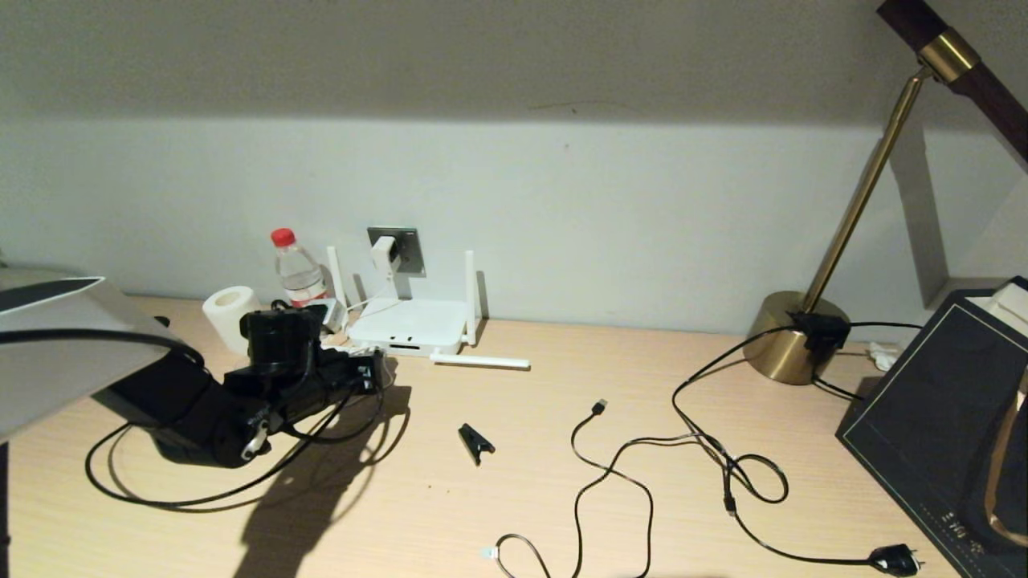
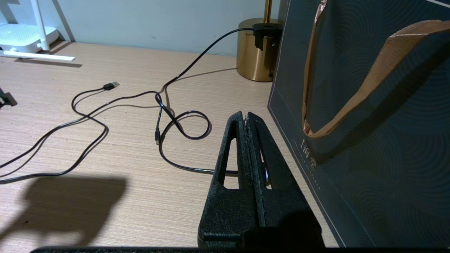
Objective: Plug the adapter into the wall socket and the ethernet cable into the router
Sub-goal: Align cable and router interface
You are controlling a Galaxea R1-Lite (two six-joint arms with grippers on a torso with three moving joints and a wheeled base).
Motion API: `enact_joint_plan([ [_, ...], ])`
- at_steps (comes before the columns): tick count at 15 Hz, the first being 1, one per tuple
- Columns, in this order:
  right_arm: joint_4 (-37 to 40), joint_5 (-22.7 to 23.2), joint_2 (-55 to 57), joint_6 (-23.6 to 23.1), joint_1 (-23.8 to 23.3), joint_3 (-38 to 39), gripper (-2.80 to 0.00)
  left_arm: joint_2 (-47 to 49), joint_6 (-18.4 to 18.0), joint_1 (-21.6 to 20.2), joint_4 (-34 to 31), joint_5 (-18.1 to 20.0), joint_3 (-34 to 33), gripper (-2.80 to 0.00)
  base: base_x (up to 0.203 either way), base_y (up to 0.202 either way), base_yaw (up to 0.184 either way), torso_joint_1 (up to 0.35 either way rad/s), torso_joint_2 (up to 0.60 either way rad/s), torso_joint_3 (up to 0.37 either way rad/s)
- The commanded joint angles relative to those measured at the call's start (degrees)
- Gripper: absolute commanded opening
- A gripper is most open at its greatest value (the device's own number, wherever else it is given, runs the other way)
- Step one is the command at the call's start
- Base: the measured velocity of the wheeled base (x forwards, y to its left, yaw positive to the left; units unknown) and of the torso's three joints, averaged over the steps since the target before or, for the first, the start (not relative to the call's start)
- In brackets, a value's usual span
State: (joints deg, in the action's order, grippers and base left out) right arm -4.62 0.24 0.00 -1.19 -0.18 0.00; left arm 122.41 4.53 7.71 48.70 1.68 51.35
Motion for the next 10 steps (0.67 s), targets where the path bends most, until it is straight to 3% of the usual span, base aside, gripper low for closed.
enact_joint_plan([
  [1, -0.04, 0.02, 0.09, -0.04, 0.01, 1.67, -2.80, -0.15, -0.02, 0.20, 0.82, -0.10, -0.68, -2.80, 0.000, 0.000, 0.000, 0.000, 0.00, 0.000],
  [6, -0.04, 0.02, 0.09, -0.04, 0.01, 1.67, -2.80, -0.61, -1.22, -0.15, 6.91, -1.50, -3.30, -2.80, 0.000, 0.000, 0.000, 0.000, 0.00, 0.000],
  [10, -0.04, 0.02, 0.09, -0.04, 0.01, 1.67, -2.80, 0.10, -4.26, -0.44, 8.60, -0.22, -3.64, -2.80, 0.000, 0.000, 0.000, 0.000, 0.00, 0.000],
])
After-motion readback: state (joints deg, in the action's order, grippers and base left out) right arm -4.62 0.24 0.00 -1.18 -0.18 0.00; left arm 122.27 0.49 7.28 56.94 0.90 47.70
